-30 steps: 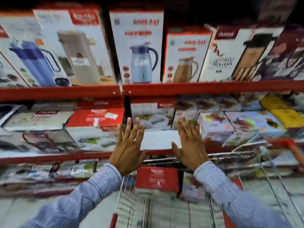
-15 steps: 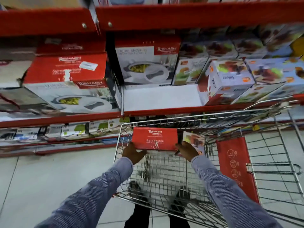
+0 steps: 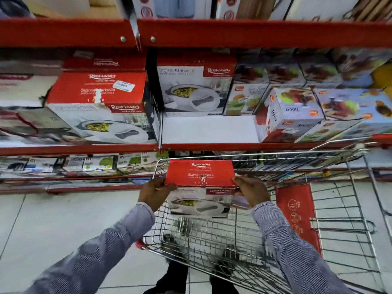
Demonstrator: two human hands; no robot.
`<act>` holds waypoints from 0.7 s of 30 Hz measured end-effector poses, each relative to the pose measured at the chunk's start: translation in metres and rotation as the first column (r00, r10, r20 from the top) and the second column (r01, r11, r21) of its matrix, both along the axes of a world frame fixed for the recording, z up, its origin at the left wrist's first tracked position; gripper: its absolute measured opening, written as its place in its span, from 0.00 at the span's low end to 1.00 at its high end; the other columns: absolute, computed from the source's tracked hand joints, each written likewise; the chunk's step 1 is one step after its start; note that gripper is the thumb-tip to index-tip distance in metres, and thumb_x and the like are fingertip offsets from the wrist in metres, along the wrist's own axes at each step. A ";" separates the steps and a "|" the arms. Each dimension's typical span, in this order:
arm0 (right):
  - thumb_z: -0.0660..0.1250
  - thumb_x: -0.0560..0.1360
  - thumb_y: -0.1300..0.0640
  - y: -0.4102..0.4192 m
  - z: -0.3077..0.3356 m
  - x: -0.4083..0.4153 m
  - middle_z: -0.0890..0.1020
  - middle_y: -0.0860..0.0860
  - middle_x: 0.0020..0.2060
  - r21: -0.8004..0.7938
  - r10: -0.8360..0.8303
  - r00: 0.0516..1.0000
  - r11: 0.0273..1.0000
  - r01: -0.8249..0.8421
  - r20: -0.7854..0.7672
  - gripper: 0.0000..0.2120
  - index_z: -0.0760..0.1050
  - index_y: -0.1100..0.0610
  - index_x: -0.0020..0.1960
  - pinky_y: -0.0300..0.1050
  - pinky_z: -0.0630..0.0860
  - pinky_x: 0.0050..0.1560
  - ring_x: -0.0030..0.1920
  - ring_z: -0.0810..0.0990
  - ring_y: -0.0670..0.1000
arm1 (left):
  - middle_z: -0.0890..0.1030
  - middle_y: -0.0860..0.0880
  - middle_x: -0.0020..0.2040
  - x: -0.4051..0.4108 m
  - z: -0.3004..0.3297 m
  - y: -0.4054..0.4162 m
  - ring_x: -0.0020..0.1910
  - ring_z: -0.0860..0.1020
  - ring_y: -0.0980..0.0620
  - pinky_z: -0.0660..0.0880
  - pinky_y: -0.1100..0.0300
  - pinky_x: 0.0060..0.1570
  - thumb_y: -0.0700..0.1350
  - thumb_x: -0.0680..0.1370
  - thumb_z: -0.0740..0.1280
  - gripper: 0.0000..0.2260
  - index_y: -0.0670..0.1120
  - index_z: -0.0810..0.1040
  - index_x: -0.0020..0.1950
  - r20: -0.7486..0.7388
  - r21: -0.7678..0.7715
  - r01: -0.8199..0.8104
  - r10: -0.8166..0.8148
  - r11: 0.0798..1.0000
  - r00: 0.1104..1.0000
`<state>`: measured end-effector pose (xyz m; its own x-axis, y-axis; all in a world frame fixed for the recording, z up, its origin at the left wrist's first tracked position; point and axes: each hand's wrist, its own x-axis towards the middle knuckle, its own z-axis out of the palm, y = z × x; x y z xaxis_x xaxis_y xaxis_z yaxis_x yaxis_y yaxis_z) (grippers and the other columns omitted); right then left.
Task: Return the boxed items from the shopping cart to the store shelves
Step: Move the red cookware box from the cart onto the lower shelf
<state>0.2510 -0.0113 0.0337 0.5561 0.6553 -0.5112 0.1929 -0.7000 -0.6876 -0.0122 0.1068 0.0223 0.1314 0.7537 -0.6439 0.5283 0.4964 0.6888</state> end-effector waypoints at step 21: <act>0.72 0.71 0.49 0.069 0.178 0.043 0.87 0.55 0.45 0.477 -0.007 0.977 0.874 -0.098 0.213 0.17 0.82 0.59 0.56 0.54 0.83 0.50 0.43 0.86 0.50 | 0.86 0.51 0.40 0.021 0.181 0.044 0.38 0.83 0.57 0.80 0.54 0.53 0.51 0.70 0.76 0.10 0.50 0.86 0.49 0.165 0.665 -0.228 0.157 0.711 0.974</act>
<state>0.2937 0.0573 0.2114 0.5760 0.8174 -0.0050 0.3871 -0.2782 -0.8791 0.0093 0.1511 0.2029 -0.0355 0.9979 0.0538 0.3925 -0.0356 0.9191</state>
